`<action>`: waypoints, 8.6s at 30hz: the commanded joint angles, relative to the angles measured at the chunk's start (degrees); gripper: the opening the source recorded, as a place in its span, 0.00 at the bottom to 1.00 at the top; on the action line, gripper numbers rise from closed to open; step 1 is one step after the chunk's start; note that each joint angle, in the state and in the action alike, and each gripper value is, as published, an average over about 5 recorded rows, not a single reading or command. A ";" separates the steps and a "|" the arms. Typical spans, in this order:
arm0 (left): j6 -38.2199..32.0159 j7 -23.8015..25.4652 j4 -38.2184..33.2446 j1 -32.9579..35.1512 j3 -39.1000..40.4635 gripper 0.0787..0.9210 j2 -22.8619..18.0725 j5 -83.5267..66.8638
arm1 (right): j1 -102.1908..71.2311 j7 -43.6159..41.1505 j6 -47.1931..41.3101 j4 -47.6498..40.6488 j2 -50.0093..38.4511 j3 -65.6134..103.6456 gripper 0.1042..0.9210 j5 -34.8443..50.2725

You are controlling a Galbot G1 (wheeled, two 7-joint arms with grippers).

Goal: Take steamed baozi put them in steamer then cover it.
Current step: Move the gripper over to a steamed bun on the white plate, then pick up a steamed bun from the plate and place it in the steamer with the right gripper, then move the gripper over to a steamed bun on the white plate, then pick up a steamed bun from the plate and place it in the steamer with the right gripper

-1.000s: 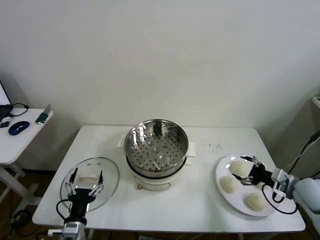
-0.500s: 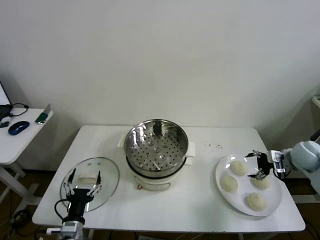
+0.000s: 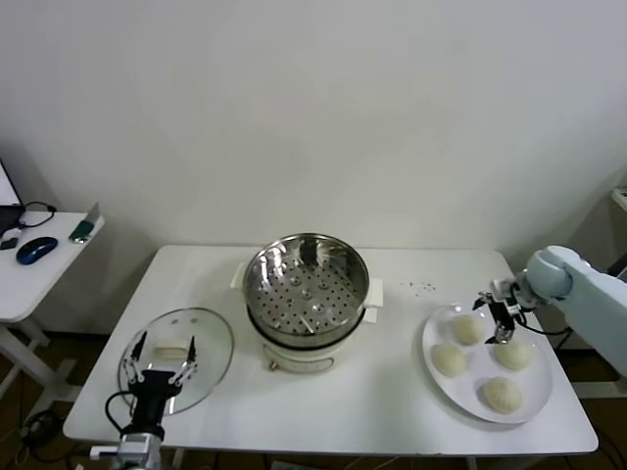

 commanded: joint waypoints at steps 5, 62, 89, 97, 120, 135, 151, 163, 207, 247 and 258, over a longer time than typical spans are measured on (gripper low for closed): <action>-0.12 -0.01 0.24 0.18 -0.39 0.88 0.08 0.02 | 3.68 -0.89 -0.12 -5.09 5.08 -5.78 0.88 -0.78; -0.65 -0.17 0.64 2.40 -0.49 0.88 -0.32 -0.70 | 39.36 -6.10 39.51 2.29 38.07 -24.98 0.68 -8.85; -1.03 -0.33 0.61 3.96 -0.85 0.88 0.46 -1.25 | 22.25 -1.58 41.62 -14.40 49.80 -17.13 0.69 -25.80; -1.08 -0.35 0.99 3.95 -0.69 0.88 0.39 -1.21 | 21.40 -1.83 40.97 -15.25 49.85 -16.99 0.69 -26.10; -0.74 -0.20 0.28 4.71 -0.57 0.88 0.57 -0.79 | 38.14 -3.48 30.96 5.84 32.16 -25.05 0.88 -2.33; 0.68 0.11 -2.43 6.33 -0.31 0.88 0.91 -1.43 | 50.79 3.09 -13.30 18.42 5.03 -46.99 0.88 41.00; 0.94 -0.11 -2.64 7.47 -0.63 0.88 0.84 -1.29 | 26.70 3.21 -17.69 22.23 -8.55 -38.88 0.88 29.24; 0.36 -0.31 -2.36 8.44 -0.80 0.88 0.75 -0.75 | 15.33 4.42 -17.52 18.71 -5.65 -31.25 0.88 22.86; -0.83 -1.60 -1.80 9.56 -0.48 0.88 0.62 -0.88 | 30.47 5.88 -17.01 15.54 -2.10 -38.75 0.76 33.45; -3.75 -1.77 -4.80 12.39 0.84 0.88 1.24 -1.60 | 44.75 16.20 -24.37 4.08 43.86 -50.18 0.76 67.25; -3.04 -1.34 -4.95 10.60 -1.09 0.88 2.00 -2.53 | 37.15 16.73 -24.11 -0.70 48.52 -50.13 0.76 63.62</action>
